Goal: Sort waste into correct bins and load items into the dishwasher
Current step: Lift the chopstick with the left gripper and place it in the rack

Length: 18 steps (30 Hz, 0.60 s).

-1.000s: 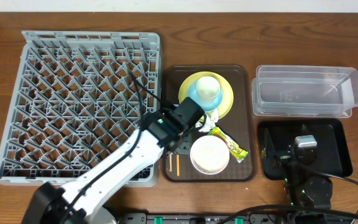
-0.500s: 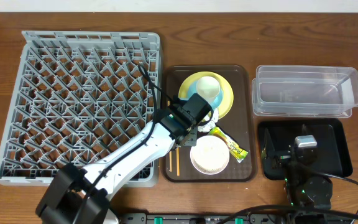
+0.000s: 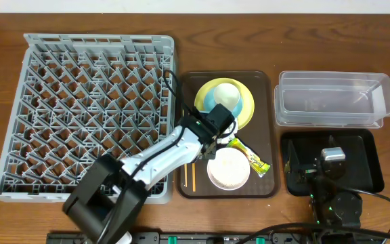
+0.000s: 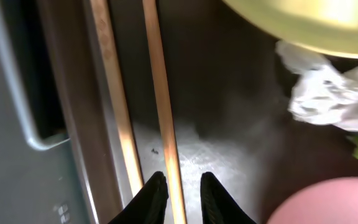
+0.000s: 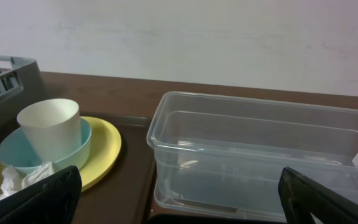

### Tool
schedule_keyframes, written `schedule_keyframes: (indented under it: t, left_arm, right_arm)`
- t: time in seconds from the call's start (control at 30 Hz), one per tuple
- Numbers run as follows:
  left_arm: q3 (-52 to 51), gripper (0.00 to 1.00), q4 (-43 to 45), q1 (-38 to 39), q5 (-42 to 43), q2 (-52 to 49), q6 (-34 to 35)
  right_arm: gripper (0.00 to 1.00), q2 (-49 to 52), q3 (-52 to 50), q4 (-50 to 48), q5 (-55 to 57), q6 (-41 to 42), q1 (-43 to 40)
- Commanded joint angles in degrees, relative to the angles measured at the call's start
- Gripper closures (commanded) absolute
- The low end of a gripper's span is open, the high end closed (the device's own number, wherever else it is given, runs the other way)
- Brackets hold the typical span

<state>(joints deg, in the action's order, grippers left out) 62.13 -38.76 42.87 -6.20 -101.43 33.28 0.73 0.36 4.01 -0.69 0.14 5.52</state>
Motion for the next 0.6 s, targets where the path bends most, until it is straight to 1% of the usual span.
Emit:
schedule_keyframes:
  t: [0.0, 0.23, 0.37, 0.57]
  left_arm:
    - [-0.79, 0.79, 0.31, 0.07, -1.40, -2.08, 0.96]
    - [-0.83, 0.78, 0.52, 0.00, -2.51, -3.82, 1.64]
    - [-1.36, 0.78, 0.63, 0.02, -2.51, -4.15, 3.58]
    - [-4.33, 0.78, 3.98, 0.02, -2.43, -4.17, 5.68]
  right_arm:
    - [0.01, -0.07, -0.04, 0.22, -0.42, -0.17, 0.50]
    - [0.01, -0.07, -0.04, 0.22, -0.42, -0.17, 0.50]
    - [0.01, -0.07, -0.04, 0.22, -0.42, -0.17, 0.50]
    - [0.01, -0.07, -0.04, 0.22, -0.42, -0.17, 0.50]
